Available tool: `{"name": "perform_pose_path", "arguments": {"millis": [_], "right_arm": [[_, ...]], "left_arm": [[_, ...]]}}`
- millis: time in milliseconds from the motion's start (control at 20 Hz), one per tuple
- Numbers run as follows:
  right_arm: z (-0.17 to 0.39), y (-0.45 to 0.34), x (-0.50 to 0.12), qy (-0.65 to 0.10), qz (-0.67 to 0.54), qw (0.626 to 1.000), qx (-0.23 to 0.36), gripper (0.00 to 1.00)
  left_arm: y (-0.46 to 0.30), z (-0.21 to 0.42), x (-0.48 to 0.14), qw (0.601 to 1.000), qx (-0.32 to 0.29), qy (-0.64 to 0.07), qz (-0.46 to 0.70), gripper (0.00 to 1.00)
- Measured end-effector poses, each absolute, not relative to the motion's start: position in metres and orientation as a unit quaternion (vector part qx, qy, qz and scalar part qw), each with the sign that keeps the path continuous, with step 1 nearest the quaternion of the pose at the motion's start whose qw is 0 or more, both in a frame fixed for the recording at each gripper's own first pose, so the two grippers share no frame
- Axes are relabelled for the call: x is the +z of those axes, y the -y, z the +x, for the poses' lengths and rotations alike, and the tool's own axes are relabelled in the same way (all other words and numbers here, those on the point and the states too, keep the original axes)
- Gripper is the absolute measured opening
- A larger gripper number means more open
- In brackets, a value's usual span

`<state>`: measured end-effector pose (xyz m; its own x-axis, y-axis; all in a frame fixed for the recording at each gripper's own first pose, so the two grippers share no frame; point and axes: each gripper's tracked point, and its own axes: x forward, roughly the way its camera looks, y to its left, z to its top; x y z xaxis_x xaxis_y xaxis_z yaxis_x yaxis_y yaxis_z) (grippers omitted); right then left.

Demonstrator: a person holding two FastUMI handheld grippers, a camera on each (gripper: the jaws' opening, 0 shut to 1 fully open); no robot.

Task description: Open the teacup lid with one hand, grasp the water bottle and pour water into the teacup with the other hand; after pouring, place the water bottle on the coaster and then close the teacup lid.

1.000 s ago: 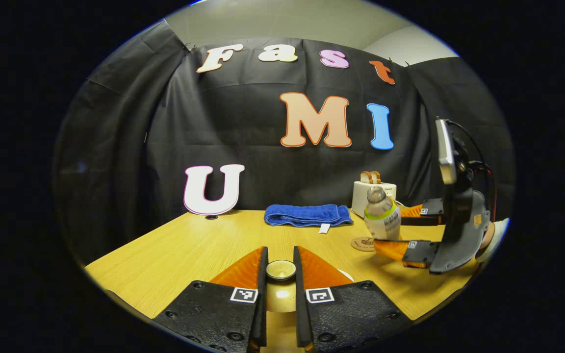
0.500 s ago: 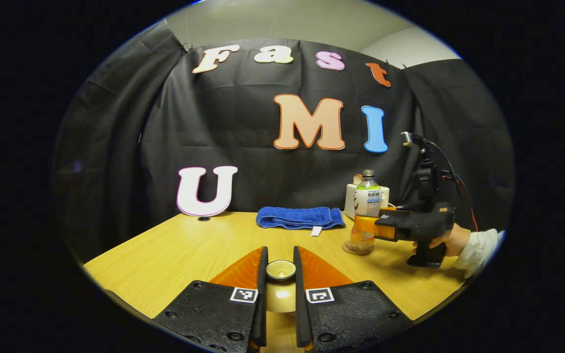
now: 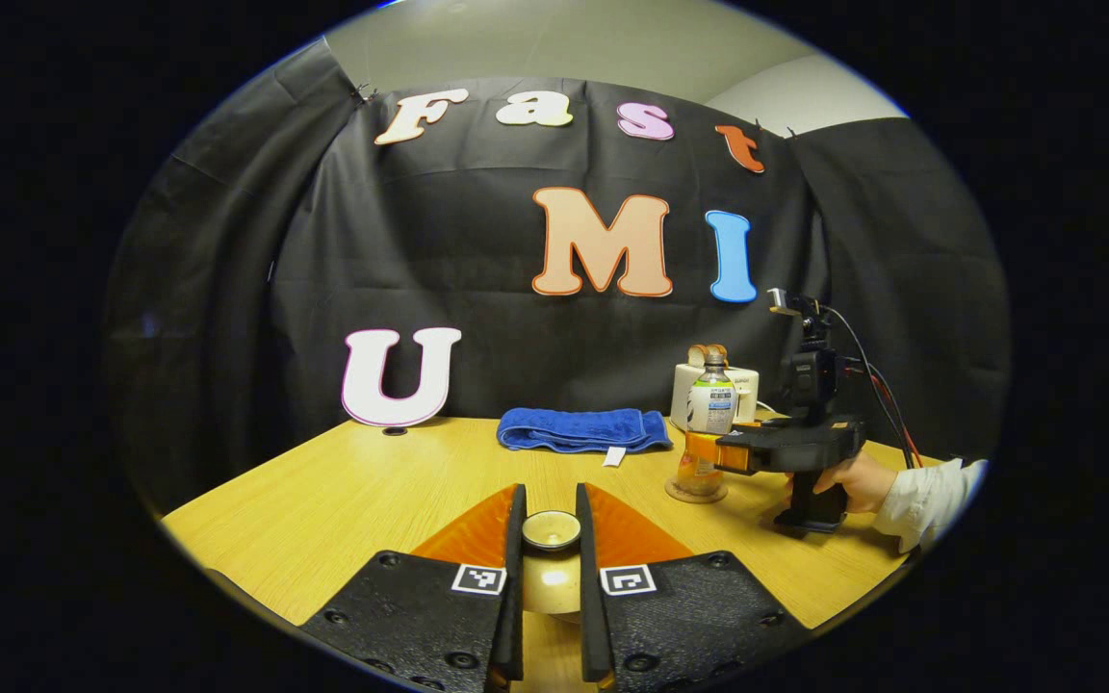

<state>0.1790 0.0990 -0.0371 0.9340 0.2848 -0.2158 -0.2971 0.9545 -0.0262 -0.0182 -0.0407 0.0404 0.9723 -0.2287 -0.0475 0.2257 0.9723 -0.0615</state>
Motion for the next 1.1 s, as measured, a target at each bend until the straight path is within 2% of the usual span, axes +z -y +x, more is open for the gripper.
{"name": "perform_pose_path", "arguments": {"millis": [150, 200, 400, 550, 800, 850, 900, 950, 1000, 1050, 1100], "right_arm": [[0.183, -0.1, -0.037, -0.107, -0.034, 0.983, 0.146, 0.71], [0.184, -0.099, -0.037, -0.107, -0.037, 0.983, 0.146, 0.74], [0.183, -0.098, -0.041, -0.113, -0.039, 0.981, 0.153, 0.77], [0.173, -0.097, -0.039, -0.105, -0.05, 0.982, 0.147, 0.95], [0.165, -0.089, -0.036, -0.093, -0.051, 0.984, 0.145, 0.95], [0.163, -0.087, -0.034, -0.091, -0.048, 0.984, 0.145, 1.0], [0.158, -0.085, -0.032, -0.089, -0.044, 0.984, 0.146, 0.95], [0.154, -0.083, -0.028, -0.085, -0.04, 0.985, 0.146, 0.95], [0.15, -0.079, -0.024, -0.08, -0.038, 0.985, 0.146, 1.0], [0.146, -0.076, -0.02, -0.074, -0.038, 0.986, 0.144, 0.95], [0.141, -0.074, -0.014, -0.068, -0.036, 0.987, 0.145, 0.95]], "left_arm": [[0.041, -0.018, 0.039, 0.992, -0.115, -0.03, -0.03, 0.2], [0.042, -0.018, 0.039, 0.992, -0.115, -0.03, -0.03, 0.21], [0.044, -0.016, 0.037, 0.992, -0.118, -0.032, -0.033, 0.2], [0.05, -0.014, 0.033, 0.991, -0.124, -0.036, -0.03, 0.21], [0.068, -0.009, 0.026, 0.989, -0.142, -0.043, -0.027, 0.22], [0.071, -0.007, 0.024, 0.988, -0.145, -0.044, -0.026, 0.21], [0.075, -0.006, 0.022, 0.988, -0.148, -0.045, -0.025, 0.22], [0.078, -0.004, 0.019, 0.987, -0.152, -0.047, -0.023, 0.2], [0.081, -0.002, 0.016, 0.987, -0.153, -0.048, -0.021, 0.21], [0.083, -0.001, 0.013, 0.987, -0.154, -0.05, -0.018, 0.21], [0.085, 0.001, 0.009, 0.986, -0.154, -0.054, -0.015, 0.21]]}}
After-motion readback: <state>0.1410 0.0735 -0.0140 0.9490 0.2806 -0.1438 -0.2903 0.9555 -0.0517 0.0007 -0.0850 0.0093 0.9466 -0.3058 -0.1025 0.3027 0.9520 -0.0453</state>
